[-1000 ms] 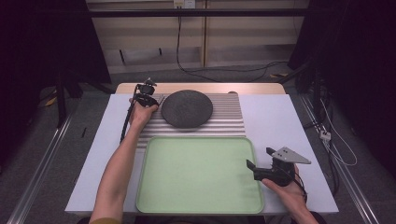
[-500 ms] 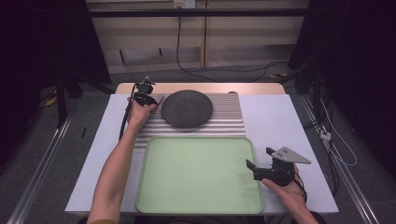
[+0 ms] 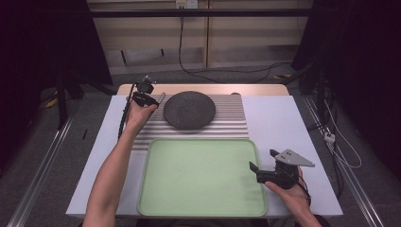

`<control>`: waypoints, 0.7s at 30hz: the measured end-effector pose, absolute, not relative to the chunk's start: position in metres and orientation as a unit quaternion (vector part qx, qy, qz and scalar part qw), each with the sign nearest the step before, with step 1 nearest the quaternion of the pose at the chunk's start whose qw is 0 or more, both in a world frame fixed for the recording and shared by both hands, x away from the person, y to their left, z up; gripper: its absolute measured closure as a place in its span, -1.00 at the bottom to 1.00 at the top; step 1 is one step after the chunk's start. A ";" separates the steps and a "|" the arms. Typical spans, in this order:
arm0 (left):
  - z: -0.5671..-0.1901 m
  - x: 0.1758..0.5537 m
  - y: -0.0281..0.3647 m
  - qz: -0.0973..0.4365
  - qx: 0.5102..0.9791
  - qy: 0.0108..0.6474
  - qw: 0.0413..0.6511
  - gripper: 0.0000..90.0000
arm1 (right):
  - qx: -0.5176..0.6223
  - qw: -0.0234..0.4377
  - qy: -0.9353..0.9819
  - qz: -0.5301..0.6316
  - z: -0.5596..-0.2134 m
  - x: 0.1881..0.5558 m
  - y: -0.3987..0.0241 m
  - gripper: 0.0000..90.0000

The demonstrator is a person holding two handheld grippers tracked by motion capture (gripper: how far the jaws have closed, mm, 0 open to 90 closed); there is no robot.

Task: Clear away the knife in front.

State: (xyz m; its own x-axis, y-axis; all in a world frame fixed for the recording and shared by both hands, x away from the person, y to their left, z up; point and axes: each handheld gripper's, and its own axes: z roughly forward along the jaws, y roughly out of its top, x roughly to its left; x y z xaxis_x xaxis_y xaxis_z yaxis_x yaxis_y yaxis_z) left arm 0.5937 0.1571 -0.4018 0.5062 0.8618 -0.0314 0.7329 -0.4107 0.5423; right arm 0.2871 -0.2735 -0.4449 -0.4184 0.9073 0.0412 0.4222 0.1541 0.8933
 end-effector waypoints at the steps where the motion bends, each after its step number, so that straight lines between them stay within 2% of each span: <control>1: -0.401 0.592 0.157 0.127 0.830 0.480 0.254 0.77 | 0.467 0.269 0.711 0.452 -0.445 0.287 -0.274 -0.81; 21: -0.374 0.557 0.145 0.134 0.850 0.432 0.270 0.77 | 0.465 0.268 0.713 0.451 -0.445 0.288 -0.273 -0.82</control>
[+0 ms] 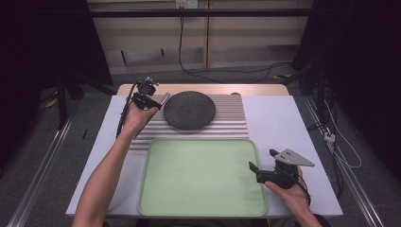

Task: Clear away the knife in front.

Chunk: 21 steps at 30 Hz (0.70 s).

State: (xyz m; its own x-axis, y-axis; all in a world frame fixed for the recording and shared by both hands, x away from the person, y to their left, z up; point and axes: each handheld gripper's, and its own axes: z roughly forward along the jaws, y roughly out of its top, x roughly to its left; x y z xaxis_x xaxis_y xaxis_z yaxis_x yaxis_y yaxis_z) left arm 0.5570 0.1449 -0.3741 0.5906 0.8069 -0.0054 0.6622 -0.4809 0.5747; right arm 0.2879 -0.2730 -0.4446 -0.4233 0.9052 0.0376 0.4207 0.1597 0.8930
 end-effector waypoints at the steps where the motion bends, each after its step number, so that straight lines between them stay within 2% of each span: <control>1: -0.373 0.555 0.144 0.134 0.851 0.429 0.270 0.77 | 0.465 0.268 0.713 0.451 -0.445 0.288 -0.273 -0.82; 21: -0.371 0.510 0.128 0.116 0.871 0.385 0.281 0.77 | 0.464 0.269 0.714 0.451 -0.444 0.287 -0.272 -0.82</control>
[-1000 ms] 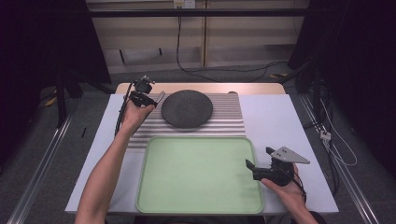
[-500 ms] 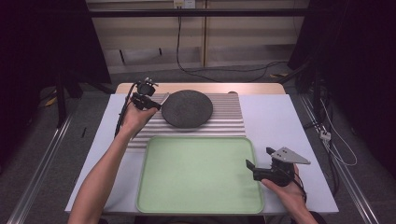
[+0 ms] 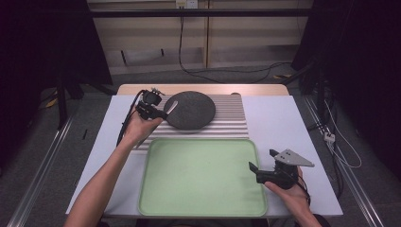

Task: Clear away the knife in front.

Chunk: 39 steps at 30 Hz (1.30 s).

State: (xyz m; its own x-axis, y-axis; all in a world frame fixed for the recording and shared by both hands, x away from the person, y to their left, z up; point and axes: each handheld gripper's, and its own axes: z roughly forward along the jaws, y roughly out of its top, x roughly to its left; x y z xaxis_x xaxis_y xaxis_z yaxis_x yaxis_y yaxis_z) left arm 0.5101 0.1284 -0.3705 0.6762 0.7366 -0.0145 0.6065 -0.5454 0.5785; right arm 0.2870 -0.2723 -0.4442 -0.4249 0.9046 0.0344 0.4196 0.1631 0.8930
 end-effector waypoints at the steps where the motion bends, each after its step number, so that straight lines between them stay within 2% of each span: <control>1: -0.370 0.508 0.129 0.114 0.875 0.380 0.277 0.77 | 0.464 0.269 0.714 0.451 -0.444 0.287 -0.272 -0.82; 12: -0.367 0.477 0.120 0.109 0.880 0.357 0.294 0.77 | 0.462 0.269 0.715 0.451 -0.444 0.287 -0.272 -0.82; 24: -0.374 0.445 0.112 0.103 0.891 0.341 0.282 0.77 | 0.459 0.270 0.716 0.451 -0.444 0.288 -0.271 -0.81; 27: -0.375 0.437 0.113 0.085 0.890 0.341 0.291 0.77 | 0.460 0.269 0.716 0.451 -0.444 0.287 -0.271 -0.81; 39: -0.390 0.418 0.108 0.091 0.899 0.345 0.253 0.77 | 0.459 0.268 0.718 0.449 -0.444 0.287 -0.270 -0.81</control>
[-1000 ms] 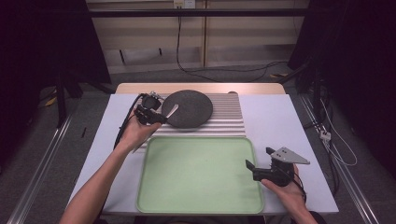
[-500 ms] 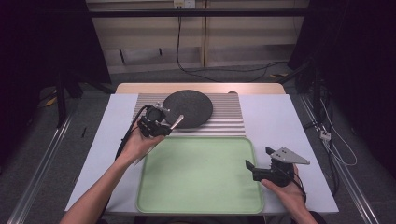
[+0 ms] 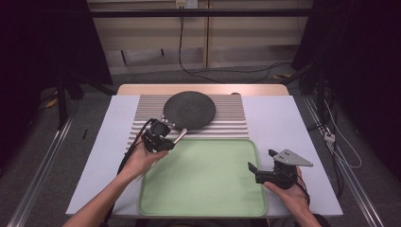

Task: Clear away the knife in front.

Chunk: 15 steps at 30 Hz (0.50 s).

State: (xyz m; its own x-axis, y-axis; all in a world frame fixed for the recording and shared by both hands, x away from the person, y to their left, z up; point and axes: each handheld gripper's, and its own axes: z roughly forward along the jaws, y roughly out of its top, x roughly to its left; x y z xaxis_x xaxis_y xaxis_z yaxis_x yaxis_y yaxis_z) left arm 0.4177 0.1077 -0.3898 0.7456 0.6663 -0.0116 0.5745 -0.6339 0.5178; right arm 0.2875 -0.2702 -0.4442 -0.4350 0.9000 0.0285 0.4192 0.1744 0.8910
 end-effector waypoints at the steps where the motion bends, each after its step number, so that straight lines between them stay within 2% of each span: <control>1: -0.391 0.416 0.107 0.090 0.899 0.346 0.254 0.77 | 0.459 0.268 0.718 0.449 -0.444 0.288 -0.270 -0.81; 15: -0.409 0.399 0.090 0.061 0.908 0.341 0.235 0.77 | 0.458 0.266 0.721 0.447 -0.445 0.288 -0.270 -0.81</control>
